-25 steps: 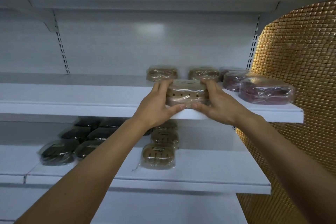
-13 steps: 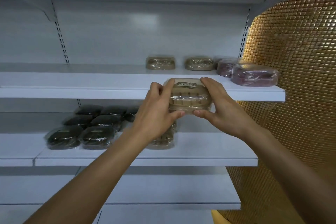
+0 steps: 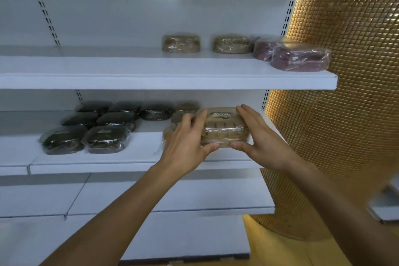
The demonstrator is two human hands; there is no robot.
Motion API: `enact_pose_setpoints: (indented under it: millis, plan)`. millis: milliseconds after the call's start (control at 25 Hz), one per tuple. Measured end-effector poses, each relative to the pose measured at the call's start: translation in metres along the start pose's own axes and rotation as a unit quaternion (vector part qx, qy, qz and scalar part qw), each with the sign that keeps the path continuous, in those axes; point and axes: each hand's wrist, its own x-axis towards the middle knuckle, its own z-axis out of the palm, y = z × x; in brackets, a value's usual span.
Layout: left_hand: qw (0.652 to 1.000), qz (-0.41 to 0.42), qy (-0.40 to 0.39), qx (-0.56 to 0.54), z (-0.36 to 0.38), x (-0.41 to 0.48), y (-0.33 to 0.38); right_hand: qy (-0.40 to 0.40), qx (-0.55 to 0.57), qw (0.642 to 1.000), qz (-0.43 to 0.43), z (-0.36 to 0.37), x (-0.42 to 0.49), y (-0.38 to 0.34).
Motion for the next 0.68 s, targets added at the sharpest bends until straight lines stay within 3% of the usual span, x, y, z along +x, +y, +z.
enact_pose_setpoints:
  millis: [440,680]
  plan:
    - [0.993,-0.038,-0.105,0.049,0.109,0.016,-0.014,-0.102,0.009,0.991,0.084,0.054,-0.006,0.081]
    - [0.990,-0.025,-0.107,0.089,0.145,0.027,-0.024,-0.112,0.001,0.990,0.088,0.080,0.005,0.114]
